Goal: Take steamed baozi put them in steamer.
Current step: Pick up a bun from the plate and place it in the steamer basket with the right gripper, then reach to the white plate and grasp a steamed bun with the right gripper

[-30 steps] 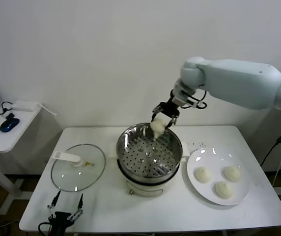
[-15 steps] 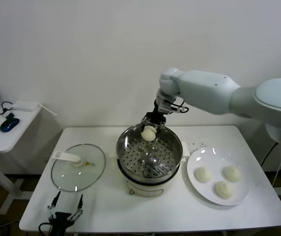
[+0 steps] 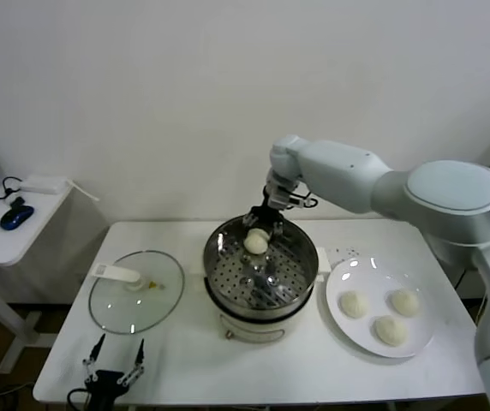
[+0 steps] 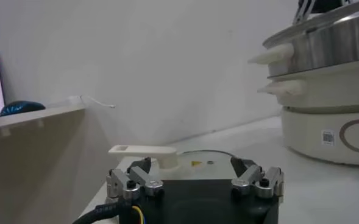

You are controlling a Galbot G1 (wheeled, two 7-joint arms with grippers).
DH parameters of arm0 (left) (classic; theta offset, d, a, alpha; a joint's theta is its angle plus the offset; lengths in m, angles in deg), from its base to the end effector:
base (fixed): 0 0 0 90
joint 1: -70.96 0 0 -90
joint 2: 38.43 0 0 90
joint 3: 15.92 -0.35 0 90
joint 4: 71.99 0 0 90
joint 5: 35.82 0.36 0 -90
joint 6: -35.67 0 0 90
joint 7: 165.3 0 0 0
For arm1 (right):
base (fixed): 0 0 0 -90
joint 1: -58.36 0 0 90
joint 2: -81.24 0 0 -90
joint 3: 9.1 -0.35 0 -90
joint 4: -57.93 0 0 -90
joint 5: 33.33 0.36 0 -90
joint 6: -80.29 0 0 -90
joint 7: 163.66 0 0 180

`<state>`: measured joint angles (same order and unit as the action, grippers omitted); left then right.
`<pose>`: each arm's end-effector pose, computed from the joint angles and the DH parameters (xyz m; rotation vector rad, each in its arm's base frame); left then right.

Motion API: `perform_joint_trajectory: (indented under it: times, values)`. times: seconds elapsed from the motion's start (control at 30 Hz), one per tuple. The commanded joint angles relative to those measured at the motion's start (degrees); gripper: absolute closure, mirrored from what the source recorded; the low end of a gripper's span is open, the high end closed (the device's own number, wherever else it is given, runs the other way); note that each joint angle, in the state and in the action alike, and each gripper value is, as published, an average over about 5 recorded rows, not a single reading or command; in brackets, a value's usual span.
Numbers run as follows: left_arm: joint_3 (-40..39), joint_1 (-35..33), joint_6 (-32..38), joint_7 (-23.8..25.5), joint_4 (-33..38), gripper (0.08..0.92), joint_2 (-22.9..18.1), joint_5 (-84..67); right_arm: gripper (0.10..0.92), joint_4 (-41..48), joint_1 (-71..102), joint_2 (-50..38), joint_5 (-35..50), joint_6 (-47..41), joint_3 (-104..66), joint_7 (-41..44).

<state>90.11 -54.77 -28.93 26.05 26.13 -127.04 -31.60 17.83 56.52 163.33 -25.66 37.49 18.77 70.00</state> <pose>0.1048 0.1056 -0.4409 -0.0201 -3.0511 -0.3655 0.6508 0.1170 -0.0875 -2.1745 0.5214 -2.1719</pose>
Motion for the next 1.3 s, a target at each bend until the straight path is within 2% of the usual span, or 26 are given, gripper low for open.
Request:
perform_joint_trajectory:
  times: [0.03,0.2,0.37,0.47,0.57,0.67,0.77,1.07,1.3]
  values:
    - [0.0,-0.1,0.1,0.0,0.1,0.177,0.0,0.0,0.261,3.5,0.1,1.5,1.8,2.8,0.3,-0.4]
    - [0.0,-0.4,0.3,0.0,0.5,0.177,-0.1,0.1,0.205,-0.5,-3.2,-0.3,5.8,2.8,2.6,0.3]
    - [0.5,-0.8,0.2,0.1,1.1,0.177,-0.2,0.3,0.203,-12.7,-13.7,-5.4,21.6,1.6,14.5,1.2]
    - [0.7,-1.2,0.1,0.1,1.6,0.177,-0.2,0.3,0.202,-23.4,-21.9,-10.0,32.9,-8.7,24.5,-2.3]
    - [0.7,-1.3,0.1,0.1,1.9,0.177,-0.3,0.2,0.202,-33.1,-29.0,-16.6,39.8,-26.7,31.7,-6.3]
    - [0.5,-1.2,0.1,0.1,2.0,0.177,-0.3,0.2,0.203,-37.9,-32.1,-22.1,39.2,-40.2,34.7,-9.3]
    - [0.2,-1.1,0.0,0.1,1.9,0.177,-0.2,0.3,0.203,-40.6,-33.6,-25.8,37.8,-47.7,36.5,-10.1]
    - [-0.3,-1.1,0.1,0.1,1.4,0.177,0.2,0.4,0.203,-49.1,-36.7,-31.2,40.6,-62.6,39.2,-4.8]
    - [-0.3,-1.0,0.1,0.1,1.3,0.177,0.3,0.3,0.203,-48.6,-32.0,-32.4,39.8,-65.1,36.4,-2.1]
